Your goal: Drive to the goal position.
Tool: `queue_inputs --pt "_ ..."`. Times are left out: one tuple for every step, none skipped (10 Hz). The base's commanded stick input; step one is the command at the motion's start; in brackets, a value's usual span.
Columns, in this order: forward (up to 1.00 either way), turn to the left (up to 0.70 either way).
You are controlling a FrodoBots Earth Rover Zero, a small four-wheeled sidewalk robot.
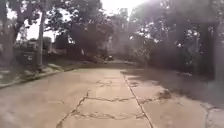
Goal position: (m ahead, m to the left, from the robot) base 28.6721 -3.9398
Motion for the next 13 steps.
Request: queue_inputs --pt "1.0 0.0" --pt "1.0 0.0" --pt "1.0 0.0" --pt "1.0 0.0" --pt "1.0 0.0" --pt "1.0 0.0" --pt "1.0 0.0" --pt "1.0 0.0" --pt "1.0 0.0" --pt "1.0 0.0" --pt "1.0 0.0" --pt "1.0 0.0" --pt "1.0 0.0"
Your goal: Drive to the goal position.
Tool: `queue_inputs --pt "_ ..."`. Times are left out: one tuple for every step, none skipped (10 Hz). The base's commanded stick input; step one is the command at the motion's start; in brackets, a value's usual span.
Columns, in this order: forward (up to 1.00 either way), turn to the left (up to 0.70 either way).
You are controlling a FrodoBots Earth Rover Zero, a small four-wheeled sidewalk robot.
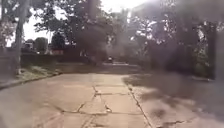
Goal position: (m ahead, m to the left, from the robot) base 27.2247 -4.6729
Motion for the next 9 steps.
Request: queue_inputs --pt "1.0 0.0" --pt "1.0 0.0" --pt "1.0 -0.19" --pt "1.0 -0.13" --pt "1.0 0.0" --pt "1.0 0.0" --pt "1.0 0.0" --pt "1.0 0.0" --pt "1.0 0.0"
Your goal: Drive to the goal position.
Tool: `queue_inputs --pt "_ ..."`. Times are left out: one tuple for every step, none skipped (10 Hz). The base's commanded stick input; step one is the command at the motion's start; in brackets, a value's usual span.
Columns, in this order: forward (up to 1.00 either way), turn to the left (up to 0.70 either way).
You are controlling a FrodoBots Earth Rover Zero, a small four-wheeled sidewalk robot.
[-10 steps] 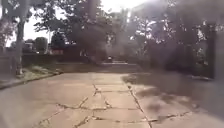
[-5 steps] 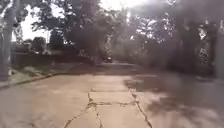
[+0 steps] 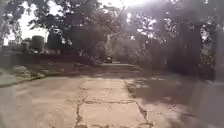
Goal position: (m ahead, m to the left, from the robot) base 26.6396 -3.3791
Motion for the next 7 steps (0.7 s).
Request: queue_inputs --pt "1.0 0.0" --pt "1.0 0.0" --pt "1.0 0.0" --pt "1.0 0.0" --pt "1.0 -0.08" --pt "1.0 -0.27" --pt "1.0 -0.27"
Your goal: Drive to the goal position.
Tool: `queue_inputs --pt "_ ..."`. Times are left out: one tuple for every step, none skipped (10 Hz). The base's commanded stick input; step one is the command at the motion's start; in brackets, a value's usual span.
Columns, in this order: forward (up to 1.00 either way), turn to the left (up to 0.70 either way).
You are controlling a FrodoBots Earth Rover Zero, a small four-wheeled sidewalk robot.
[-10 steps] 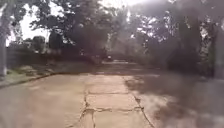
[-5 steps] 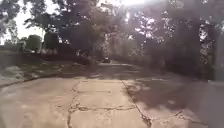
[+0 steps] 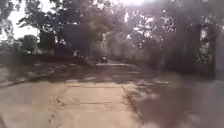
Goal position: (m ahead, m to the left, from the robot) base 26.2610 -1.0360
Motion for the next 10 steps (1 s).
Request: queue_inputs --pt "1.0 -0.15" --pt "1.0 0.0" --pt "1.0 0.0" --pt "1.0 0.0" --pt "1.0 0.0" --pt "1.0 0.0" --pt "1.0 0.0" --pt "1.0 0.0" --pt "1.0 0.0" --pt "1.0 0.0"
